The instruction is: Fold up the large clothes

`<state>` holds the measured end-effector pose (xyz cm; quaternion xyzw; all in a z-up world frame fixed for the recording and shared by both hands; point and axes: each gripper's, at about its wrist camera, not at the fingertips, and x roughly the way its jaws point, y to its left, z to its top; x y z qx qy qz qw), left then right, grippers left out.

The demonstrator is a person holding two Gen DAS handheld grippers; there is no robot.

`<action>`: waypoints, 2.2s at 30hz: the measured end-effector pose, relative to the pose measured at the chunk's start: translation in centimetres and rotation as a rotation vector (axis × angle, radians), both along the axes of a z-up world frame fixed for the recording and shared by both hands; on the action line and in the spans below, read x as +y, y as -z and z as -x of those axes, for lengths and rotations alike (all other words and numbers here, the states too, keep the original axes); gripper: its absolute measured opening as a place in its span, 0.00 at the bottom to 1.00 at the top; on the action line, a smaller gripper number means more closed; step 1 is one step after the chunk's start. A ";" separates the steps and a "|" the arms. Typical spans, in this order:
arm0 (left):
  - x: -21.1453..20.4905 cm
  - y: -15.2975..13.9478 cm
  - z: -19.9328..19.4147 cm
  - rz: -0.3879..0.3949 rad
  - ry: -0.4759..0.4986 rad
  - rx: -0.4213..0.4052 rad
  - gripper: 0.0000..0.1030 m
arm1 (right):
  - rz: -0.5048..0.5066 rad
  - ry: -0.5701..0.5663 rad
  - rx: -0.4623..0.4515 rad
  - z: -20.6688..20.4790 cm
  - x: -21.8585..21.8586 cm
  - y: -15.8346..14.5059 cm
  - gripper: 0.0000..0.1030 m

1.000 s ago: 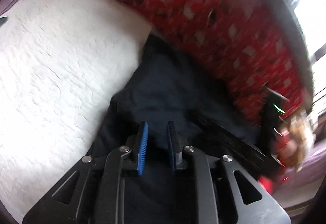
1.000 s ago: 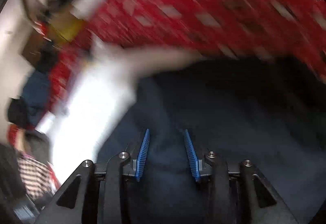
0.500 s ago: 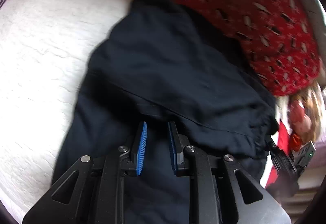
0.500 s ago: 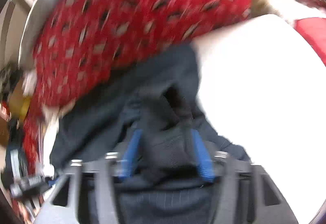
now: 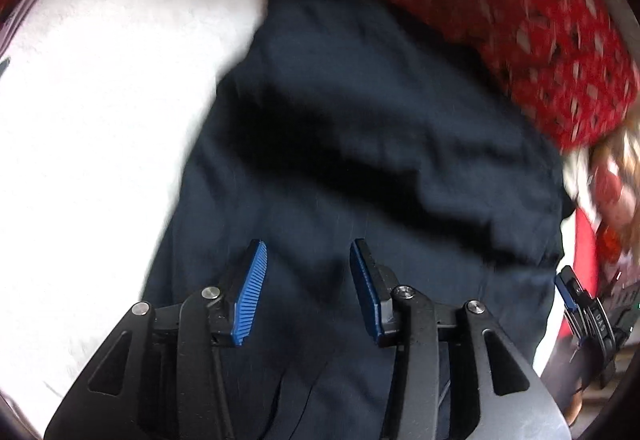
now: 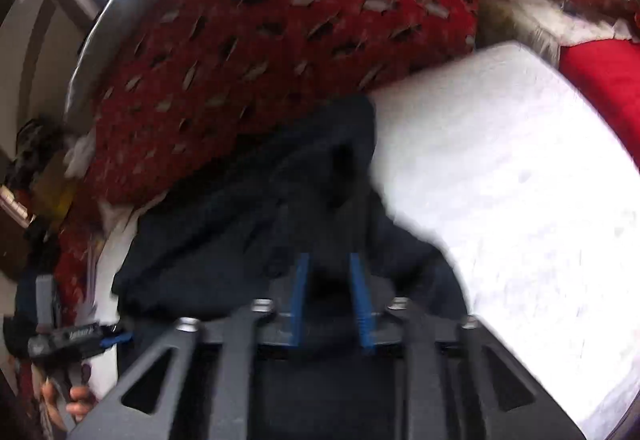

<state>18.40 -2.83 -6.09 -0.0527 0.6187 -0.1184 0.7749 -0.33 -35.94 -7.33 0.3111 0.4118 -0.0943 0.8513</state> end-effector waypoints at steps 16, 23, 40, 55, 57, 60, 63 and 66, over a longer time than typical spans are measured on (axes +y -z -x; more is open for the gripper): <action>6.9 -0.8 11.8 -0.042 0.175 0.065 0.43 | -0.121 0.112 0.202 16.5 1.1 1.0 0.48; 12.5 1.5 13.5 -0.035 0.115 0.138 0.44 | -0.216 0.126 0.225 22.0 -0.9 3.0 0.67; 11.2 3.1 18.5 0.184 0.265 0.183 0.11 | -0.185 -0.413 0.223 19.6 9.0 2.1 0.09; 9.6 -6.6 11.4 0.471 0.125 0.005 0.11 | -0.419 -0.319 -0.318 17.4 5.5 -8.8 0.07; 10.2 -7.6 9.6 0.488 0.083 -0.017 0.11 | -0.462 -0.290 -0.356 16.3 4.3 -9.1 0.07; 9.8 -7.7 6.7 0.522 0.025 -0.029 0.10 | -0.502 -0.247 -0.404 14.0 1.7 -9.5 0.07; 10.8 -8.4 3.4 0.532 -0.030 -0.057 0.11 | -0.538 -0.207 -0.430 11.2 0.1 -9.0 0.07; 10.1 -8.2 -0.9 0.543 -0.086 -0.073 0.11 | -0.559 -0.166 -0.434 8.3 -1.9 -8.4 0.07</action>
